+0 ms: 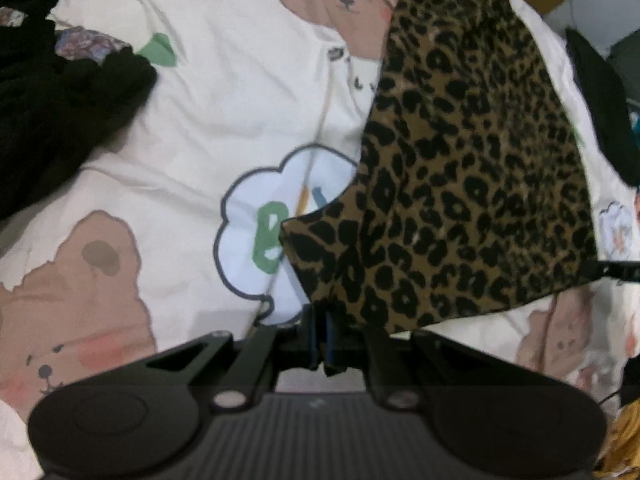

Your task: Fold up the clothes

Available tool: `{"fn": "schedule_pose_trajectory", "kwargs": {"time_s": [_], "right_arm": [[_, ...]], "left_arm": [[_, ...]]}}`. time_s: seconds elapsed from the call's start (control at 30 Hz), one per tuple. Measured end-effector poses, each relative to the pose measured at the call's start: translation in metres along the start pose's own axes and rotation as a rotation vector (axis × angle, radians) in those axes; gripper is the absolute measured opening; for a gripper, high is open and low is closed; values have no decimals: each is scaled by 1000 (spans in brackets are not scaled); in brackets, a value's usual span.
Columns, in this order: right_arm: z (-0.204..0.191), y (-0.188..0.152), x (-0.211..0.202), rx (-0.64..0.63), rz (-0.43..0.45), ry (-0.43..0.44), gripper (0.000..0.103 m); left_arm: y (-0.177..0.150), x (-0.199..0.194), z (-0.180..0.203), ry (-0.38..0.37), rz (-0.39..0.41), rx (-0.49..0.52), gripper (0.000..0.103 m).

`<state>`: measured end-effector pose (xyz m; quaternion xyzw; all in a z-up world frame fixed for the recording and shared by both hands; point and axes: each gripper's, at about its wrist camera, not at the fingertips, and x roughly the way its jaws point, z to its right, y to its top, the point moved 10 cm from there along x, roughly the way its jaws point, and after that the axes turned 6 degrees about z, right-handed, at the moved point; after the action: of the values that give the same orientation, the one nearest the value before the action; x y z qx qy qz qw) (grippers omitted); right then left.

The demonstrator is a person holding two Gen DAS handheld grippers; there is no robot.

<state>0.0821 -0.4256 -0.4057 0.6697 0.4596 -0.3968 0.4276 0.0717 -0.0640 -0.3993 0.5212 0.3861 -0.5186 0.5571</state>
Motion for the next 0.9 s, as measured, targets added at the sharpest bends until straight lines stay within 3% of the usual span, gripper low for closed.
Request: {"fn": "schedule_pose_trajectory", "kwargs": {"time_s": [0.1,0.13,0.17,0.27,0.4,0.9], "right_arm": [[11,4,1,29,29,41,26],[15,7,1,41,41,56,41],[15,8,0,41,50,64,42],[17,8,0,38,65,78,43],[13,5,8,43,56,75,44],[19,2,16,104,61,126,40]], "left_arm": [[6,13,13,10,-1,-3,9],[7,13,14,10,0,-5,16],[7,13,15,11,2,-7,19],[8,13,18,12,7,-14,29],[5,15,19,12,0,-24,32],[4,3,4,-44,8,-64,37]]}}
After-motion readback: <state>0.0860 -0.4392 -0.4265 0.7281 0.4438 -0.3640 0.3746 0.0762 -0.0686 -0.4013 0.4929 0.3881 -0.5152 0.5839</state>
